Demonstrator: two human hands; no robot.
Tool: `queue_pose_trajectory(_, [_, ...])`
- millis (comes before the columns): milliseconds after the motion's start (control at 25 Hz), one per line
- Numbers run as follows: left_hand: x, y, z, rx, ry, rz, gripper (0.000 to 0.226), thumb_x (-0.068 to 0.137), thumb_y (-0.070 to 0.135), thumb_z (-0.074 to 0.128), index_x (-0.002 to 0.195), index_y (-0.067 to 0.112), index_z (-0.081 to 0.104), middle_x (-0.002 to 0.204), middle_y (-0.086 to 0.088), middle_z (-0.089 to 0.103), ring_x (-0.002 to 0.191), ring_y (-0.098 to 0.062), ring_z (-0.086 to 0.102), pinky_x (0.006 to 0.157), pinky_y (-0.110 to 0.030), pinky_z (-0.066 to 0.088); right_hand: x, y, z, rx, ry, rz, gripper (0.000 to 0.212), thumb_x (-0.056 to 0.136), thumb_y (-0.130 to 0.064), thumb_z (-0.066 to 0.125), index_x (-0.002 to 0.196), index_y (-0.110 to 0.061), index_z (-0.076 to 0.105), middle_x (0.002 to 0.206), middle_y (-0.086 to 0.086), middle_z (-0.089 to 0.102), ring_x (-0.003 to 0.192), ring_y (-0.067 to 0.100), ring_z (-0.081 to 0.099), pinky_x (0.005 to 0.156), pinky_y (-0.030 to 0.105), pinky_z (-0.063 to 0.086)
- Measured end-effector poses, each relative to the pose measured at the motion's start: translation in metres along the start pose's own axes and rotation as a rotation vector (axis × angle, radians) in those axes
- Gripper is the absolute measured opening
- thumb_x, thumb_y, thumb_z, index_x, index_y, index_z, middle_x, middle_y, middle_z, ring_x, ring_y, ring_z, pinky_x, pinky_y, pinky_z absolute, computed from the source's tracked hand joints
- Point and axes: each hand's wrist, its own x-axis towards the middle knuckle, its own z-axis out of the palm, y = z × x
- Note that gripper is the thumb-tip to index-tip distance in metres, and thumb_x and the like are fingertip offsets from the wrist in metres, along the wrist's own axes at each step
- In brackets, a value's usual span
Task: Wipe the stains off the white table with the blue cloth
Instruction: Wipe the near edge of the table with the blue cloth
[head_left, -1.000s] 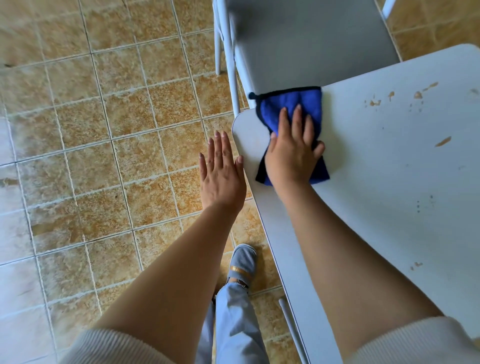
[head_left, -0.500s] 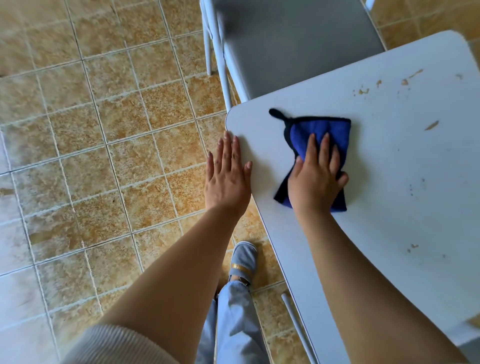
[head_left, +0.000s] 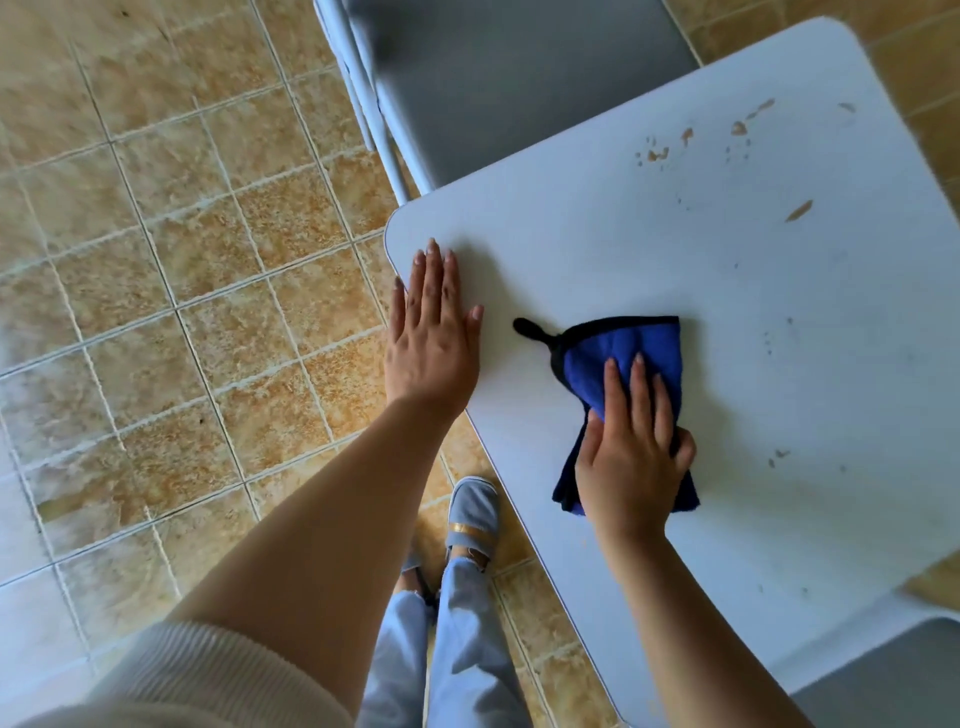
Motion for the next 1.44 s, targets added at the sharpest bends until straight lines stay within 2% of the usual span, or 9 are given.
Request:
queue_pose_trajectory(160, [-0.002,0.026,0.015,0.003,-0.012,0.089,0.06,0.102,0.038,0.015,0.154,0.01,0.004,0.162,-0.006,0.0,0.149,-0.016,-0.004,0.121,-0.037,-0.002,0.071,-0.004,0.007,0.108,0.05,0.317,0.049,0.095,-0.028,0.049,0.143,-0.021,0.049,0.154,0.004,0.043,0.137,0.026,0.045,0.087,0.049,0.043])
queue_pose_trajectory(280, [-0.008,0.04,0.026,-0.014,0.0,0.097,0.059,0.102,0.036,0.016,0.154,0.009,0.007,0.162,-0.007,0.003,0.149,-0.015,-0.002,0.121,-0.036,-0.002,0.084,-0.031,0.01,0.133,0.052,0.252,0.048,0.096,-0.031,0.049,0.143,-0.021,0.05,0.154,0.004,0.043,0.138,0.025,0.044,0.091,0.048,0.04])
queue_pose_trajectory(400, [-0.015,0.047,0.03,-0.037,0.034,0.077,0.058,0.102,0.036,0.015,0.154,0.009,0.012,0.162,-0.007,0.008,0.149,-0.016,0.003,0.121,-0.036,0.0,0.031,-0.031,0.008,0.117,0.062,0.093,0.048,0.099,-0.032,0.047,0.146,-0.024,0.047,0.156,0.001,0.04,0.141,0.021,0.041,0.095,0.046,0.038])
queue_pose_trajectory(520, [-0.015,0.047,0.032,-0.014,0.037,0.095,0.057,0.102,0.033,0.018,0.154,0.009,0.014,0.162,-0.007,0.01,0.149,-0.016,0.005,0.121,-0.037,0.001,-0.026,0.0,-0.001,0.085,-0.004,0.05,0.05,0.1,-0.032,0.044,0.15,-0.026,0.041,0.159,0.0,0.034,0.144,0.019,0.037,0.099,0.046,0.038])
queue_pose_trajectory(680, [-0.014,0.044,0.035,0.048,0.055,0.118,0.056,0.103,0.031,0.023,0.154,0.008,0.017,0.161,-0.007,0.012,0.149,-0.017,0.007,0.121,-0.037,0.002,-0.015,0.048,0.001,-0.004,0.014,0.227,0.049,0.1,-0.032,0.047,0.148,-0.025,0.043,0.158,0.0,0.036,0.142,0.021,0.039,0.096,0.046,0.037])
queue_pose_trajectory(840, [-0.014,0.045,0.037,0.065,0.064,0.117,0.056,0.103,0.03,0.024,0.154,0.008,0.017,0.161,-0.007,0.012,0.149,-0.018,0.007,0.121,-0.037,0.002,0.062,0.039,0.01,0.066,0.043,0.463,0.05,0.096,-0.033,0.047,0.146,-0.023,0.046,0.156,0.002,0.04,0.14,0.024,0.04,0.093,0.051,0.038])
queue_pose_trajectory(960, [-0.014,0.044,0.037,0.082,0.063,0.115,0.056,0.103,0.03,0.024,0.154,0.008,0.016,0.161,-0.007,0.011,0.149,-0.018,0.006,0.121,-0.037,0.002,0.084,0.011,0.012,0.116,0.055,0.412,0.05,0.095,-0.033,0.048,0.144,-0.023,0.049,0.155,0.003,0.042,0.14,0.025,0.042,0.093,0.051,0.039])
queue_pose_trajectory(1200, [-0.015,0.047,0.033,0.077,0.031,0.116,0.056,0.104,0.034,0.02,0.155,0.011,0.009,0.162,-0.005,0.005,0.149,-0.017,0.0,0.121,-0.036,-0.003,-0.003,0.002,0.003,0.108,-0.004,0.175,0.054,0.097,-0.034,0.045,0.15,-0.027,0.04,0.159,-0.001,0.033,0.145,0.019,0.035,0.1,0.046,0.033])
queue_pose_trajectory(1440, [-0.064,0.075,0.042,0.035,-0.055,0.305,0.059,0.102,0.036,0.015,0.154,0.011,0.011,0.162,-0.006,0.006,0.149,-0.016,0.0,0.121,-0.035,-0.004,-0.083,0.031,-0.007,0.089,-0.022,0.392,0.05,0.1,-0.034,0.042,0.149,-0.025,0.042,0.159,0.002,0.034,0.144,0.022,0.037,0.1,0.049,0.036])
